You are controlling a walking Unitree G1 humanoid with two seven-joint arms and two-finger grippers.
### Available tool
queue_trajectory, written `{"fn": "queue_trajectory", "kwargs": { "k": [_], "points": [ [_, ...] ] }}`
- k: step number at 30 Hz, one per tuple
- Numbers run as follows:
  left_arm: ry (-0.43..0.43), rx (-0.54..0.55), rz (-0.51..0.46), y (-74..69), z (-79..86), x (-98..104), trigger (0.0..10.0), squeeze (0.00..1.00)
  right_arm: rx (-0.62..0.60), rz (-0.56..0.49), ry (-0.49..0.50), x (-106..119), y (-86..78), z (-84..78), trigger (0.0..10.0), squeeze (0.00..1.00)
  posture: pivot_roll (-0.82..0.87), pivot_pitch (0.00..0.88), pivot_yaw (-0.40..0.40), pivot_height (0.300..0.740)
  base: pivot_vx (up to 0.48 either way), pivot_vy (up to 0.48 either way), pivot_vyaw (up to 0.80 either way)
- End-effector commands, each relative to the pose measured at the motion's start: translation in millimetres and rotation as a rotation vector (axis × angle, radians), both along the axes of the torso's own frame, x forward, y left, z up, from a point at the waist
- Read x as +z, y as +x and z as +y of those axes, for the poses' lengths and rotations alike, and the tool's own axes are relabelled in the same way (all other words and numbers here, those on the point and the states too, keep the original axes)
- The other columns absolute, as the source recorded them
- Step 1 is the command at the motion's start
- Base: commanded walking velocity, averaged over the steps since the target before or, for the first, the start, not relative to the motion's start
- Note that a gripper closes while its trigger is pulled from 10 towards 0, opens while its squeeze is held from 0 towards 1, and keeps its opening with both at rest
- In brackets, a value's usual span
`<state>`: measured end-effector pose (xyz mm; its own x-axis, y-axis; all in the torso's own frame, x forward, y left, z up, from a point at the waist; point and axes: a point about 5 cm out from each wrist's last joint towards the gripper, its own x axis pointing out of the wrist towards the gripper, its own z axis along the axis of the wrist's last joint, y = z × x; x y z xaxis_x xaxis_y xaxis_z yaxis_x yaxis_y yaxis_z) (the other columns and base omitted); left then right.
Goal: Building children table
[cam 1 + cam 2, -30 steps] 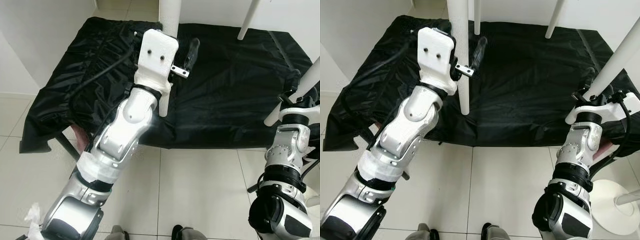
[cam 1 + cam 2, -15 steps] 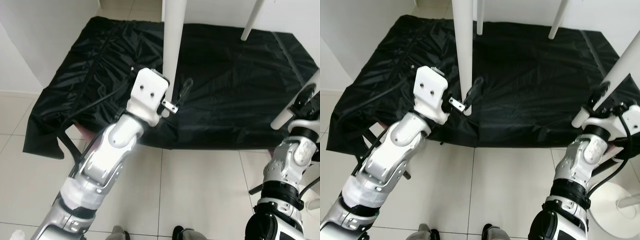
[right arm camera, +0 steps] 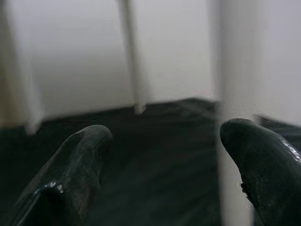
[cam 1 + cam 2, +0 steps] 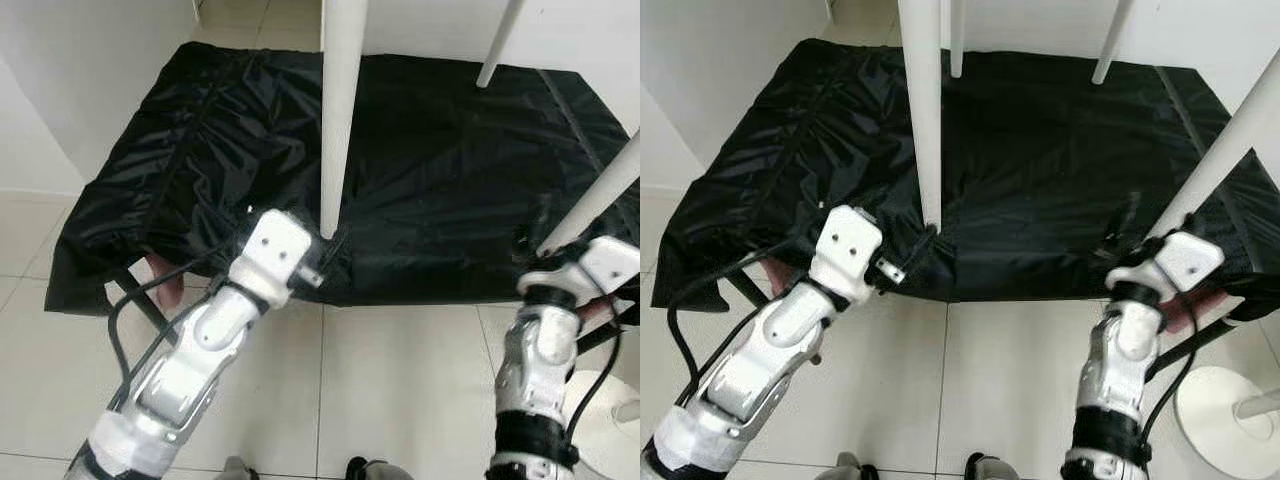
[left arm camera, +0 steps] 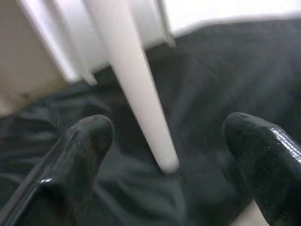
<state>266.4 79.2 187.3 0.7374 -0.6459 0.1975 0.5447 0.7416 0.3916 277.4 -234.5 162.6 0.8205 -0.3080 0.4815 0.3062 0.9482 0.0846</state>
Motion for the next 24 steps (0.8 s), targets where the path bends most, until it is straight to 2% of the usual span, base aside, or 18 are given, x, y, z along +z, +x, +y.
{"fn": "queue_trajectory", "kwargs": {
  "k": [1, 7, 10, 11, 12, 17, 19, 20, 21, 24],
  "points": [
    [0.053, -0.018, 0.051, -0.9, 4.4, -24, 10.0, 0.0, 0.081, 0.102, -0.06, -27, -8.3, 16.0, 10.0, 0.0, 0.01, 0.088, 0.033, 0.74, 0.0, 0.0, 0.0],
    [0.102, 0.017, 0.069, 0.1, 9.7, -44, 10.0, 0.0, 0.138, 0.198, -0.098, -53, -18.6, 24.4, 10.0, 0.0, 0.01, 0.074, 0.038, 0.74, 0.0, 0.0, 0.0],
    [0.127, 0.064, 0.168, 0.0, 15.7, -75, 10.0, 0.0, 0.2, 0.363, -0.174, -94, -33.9, 32.8, 10.0, 0.0, -0.01, 0.061, 0.04, 0.74, 0.0, 0.0, 0.0],
    [0.127, 0.064, 0.168, 0.0, 15.7, -75, 10.0, 0.0, 0.2, 0.363, -0.174, -94, -33.9, 32.8, 10.0, 0.0, -0.01, 0.061, 0.04, 0.74, 0.0, 0.0, 0.0],
    [0.135, 0.078, 0.203, -0.4, 18.0, -84, 10.0, 0.0, 0.219, 0.416, -0.183, -106, -39.0, 34.3, 10.0, 0.0, -0.01, 0.061, 0.04, 0.74, 0.0, 0.0, 0.0],
    [0.146, 0.078, 0.252, -2.1, 22.0, -100, 10.0, 0.0, 0.254, 0.505, -0.184, -124, -46.9, 35.8, 10.0, 0.0, -0.01, 0.056, 0.039, 0.74, 0.0, 0.0, 0.0],
    [0.187, 0.107, 0.34, -5.2, 30.5, -128, 10.0, 0.0, 0.282, 0.683, -0.126, -160, -62.7, 34.3, 10.0, 0.0, -0.01, 0.044, 0.028, 0.74, 0.0, 0.0, 0.0],
    [0.187, 0.107, 0.34, -5.2, 30.5, -128, 10.0, 0.0, 0.282, 0.683, -0.126, -160, -62.7, 34.3, 10.0, 0.0, -0.01, 0.044, 0.028, 0.74, 0.0, 0.0, 0.0],
    [0.189, 0.127, 0.398, -6.4, 35.7, -142, 10.0, 0.0, 0.283, 0.755, -0.103, -174, -70.8, 33.3, 10.0, 0.0, -0.01, 0.041, 0.023, 0.74, 0.0, 0.0, 0.0],
    [0.201, 0.145, 0.439, -7.7, 40.0, -154, 10.0, 0.0, 0.282, 0.81, -0.085, -184, -76.9, 32.5, 10.0, 0.0, -0.01, 0.04, 0.02, 0.74, 0.0, 0.0, 0.0]
  ]
}}
